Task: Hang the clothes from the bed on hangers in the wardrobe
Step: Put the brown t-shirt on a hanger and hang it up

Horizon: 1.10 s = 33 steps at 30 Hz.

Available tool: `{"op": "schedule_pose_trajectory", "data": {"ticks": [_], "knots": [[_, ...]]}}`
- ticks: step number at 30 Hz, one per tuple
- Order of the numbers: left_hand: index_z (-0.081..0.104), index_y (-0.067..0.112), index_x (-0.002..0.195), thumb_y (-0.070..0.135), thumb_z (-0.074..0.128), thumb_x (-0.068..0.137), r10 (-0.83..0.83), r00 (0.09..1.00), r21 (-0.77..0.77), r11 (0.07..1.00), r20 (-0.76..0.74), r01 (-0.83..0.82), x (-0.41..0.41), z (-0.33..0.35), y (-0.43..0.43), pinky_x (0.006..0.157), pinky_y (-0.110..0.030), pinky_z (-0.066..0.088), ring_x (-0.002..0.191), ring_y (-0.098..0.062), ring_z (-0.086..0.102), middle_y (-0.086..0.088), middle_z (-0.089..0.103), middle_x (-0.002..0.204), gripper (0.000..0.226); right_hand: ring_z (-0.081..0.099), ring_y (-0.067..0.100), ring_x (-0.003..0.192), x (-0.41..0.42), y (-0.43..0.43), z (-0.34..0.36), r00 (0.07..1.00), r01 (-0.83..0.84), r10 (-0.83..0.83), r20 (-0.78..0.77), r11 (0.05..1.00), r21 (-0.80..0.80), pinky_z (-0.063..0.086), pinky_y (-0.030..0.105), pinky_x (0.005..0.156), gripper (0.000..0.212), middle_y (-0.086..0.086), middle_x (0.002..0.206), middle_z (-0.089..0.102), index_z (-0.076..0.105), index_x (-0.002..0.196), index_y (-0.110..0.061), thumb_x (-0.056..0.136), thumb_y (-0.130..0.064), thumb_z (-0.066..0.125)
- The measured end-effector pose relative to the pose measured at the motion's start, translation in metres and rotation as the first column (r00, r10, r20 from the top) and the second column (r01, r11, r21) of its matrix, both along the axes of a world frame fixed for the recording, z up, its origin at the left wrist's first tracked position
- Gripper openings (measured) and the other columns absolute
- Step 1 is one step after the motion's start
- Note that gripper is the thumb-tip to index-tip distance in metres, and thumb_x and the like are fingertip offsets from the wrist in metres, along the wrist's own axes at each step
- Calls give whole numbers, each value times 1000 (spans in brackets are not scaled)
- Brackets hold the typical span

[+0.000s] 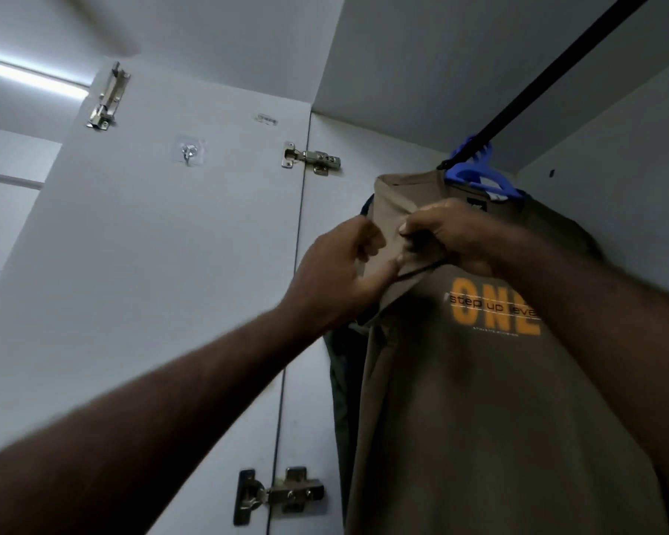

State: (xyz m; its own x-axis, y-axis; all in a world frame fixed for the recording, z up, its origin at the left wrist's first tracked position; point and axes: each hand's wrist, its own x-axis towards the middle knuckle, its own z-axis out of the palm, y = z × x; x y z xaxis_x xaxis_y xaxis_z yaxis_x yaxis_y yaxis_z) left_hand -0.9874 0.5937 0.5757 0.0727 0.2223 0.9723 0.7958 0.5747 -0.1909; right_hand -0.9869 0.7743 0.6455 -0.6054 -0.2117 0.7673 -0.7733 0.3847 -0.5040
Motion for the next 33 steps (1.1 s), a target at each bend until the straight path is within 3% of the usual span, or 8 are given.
{"op": "schedule_pose_trajectory", "data": {"ticks": [3,6,10,15,17,23,29,33], "knots": [[50,23,120,65,70,74,158,979,-9,987,128,-158,-23,-38,4,69,-15,41,93,-4,52,11,53,108,65,54,28,87,8,19,2,991,132,-132,-16,990,44,46,41,79,27,17,97,58,61,108,6,90,-14,61],[42,23,128,72,66,71,318,929,12,945,188,-326,-41,-64,27,77,-22,47,101,-9,50,7,49,118,78,60,24,85,15,32,4,979,202,-200,-36,977,74,50,36,75,22,18,98,63,65,108,1,92,-14,61],[43,22,122,56,63,81,394,894,103,901,213,-422,-53,-58,51,77,-28,49,97,-11,47,5,45,113,57,64,21,83,26,40,8,976,211,-206,-69,974,81,54,32,71,12,14,98,68,68,102,-8,94,-14,61],[52,17,87,26,59,87,358,927,152,916,115,-372,-68,-64,41,52,-25,35,69,-15,50,3,54,84,11,64,20,87,36,56,6,959,254,-246,-137,966,43,54,31,78,7,9,96,67,66,97,-16,96,-16,59],[52,17,82,23,60,88,268,952,185,938,149,-293,-72,-72,32,53,-31,40,64,-16,52,3,56,77,12,66,22,86,35,65,3,951,285,-276,-143,957,52,56,32,75,11,12,96,68,67,100,-12,96,-18,59],[50,22,77,23,63,86,73,984,264,958,161,-114,-71,-84,25,53,-26,39,61,-9,52,8,55,68,15,65,17,70,29,79,-6,939,303,-305,-160,952,-37,56,23,54,7,9,84,66,65,92,-13,93,-19,64],[52,25,81,65,56,81,146,940,193,958,307,-212,-61,-73,54,52,-27,44,62,-8,55,9,58,71,40,66,15,61,14,91,-16,963,245,-254,-93,965,-96,57,25,51,9,9,83,65,65,95,-8,94,-17,63],[50,20,77,35,55,87,243,912,142,942,330,-302,-62,-63,59,57,-32,46,70,-23,59,1,58,73,18,67,21,70,2,98,-20,955,277,-287,-81,954,-114,58,29,57,9,10,87,66,66,95,-10,95,-18,61]]}}
